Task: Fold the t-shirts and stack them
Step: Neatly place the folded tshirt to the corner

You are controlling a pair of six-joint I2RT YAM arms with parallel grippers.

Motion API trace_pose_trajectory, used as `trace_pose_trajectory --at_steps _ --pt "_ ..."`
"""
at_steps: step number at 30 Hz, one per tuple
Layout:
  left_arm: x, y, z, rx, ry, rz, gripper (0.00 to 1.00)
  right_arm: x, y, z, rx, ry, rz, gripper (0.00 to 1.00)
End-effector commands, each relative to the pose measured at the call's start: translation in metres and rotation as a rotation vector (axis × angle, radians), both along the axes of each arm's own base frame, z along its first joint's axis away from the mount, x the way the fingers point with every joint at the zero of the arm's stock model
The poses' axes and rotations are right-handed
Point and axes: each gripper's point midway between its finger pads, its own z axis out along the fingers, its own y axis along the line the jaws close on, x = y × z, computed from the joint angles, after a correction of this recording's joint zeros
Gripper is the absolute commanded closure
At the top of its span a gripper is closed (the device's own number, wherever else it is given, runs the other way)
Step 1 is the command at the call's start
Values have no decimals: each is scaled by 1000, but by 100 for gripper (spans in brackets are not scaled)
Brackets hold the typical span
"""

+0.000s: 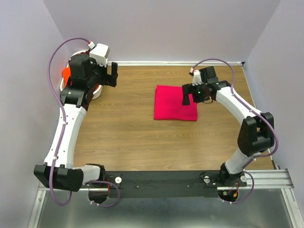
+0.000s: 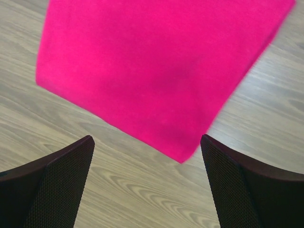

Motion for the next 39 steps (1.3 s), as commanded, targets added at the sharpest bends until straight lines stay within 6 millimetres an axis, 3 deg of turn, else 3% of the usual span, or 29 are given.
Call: trace_pose_trajectory --at_steps 1,2,6,11,13,17,22,30,35,38,39 --pt "7 22 7 70 11 76 2 11 22 10 -47 -49 -16 0" --pt "7 23 13 77 4 71 2 8 32 11 -51 -53 6 0" --pt "10 30 6 86 47 89 2 -1 46 3 -55 -36 47 0" --pt "-2 32 -20 81 56 72 2 -12 51 -32 -84 34 86 2" --pt "-6 29 -14 65 7 59 2 -11 48 -42 -116 42 77 2" --pt "-7 26 -28 73 45 34 2 -3 52 -43 -129 33 71 3" --pt "-1 47 -14 111 -1 125 2 13 61 -65 -126 81 8 3" --pt "8 47 -2 151 25 95 2 31 81 -97 -162 109 1 3" --pt "17 48 2 172 12 75 2 28 51 -125 -301 131 -64 2" --pt "21 43 -17 128 48 62 2 17 25 -133 -308 176 -63 2" --pt "21 41 -23 118 59 54 2 19 9 -134 -306 189 -85 1"
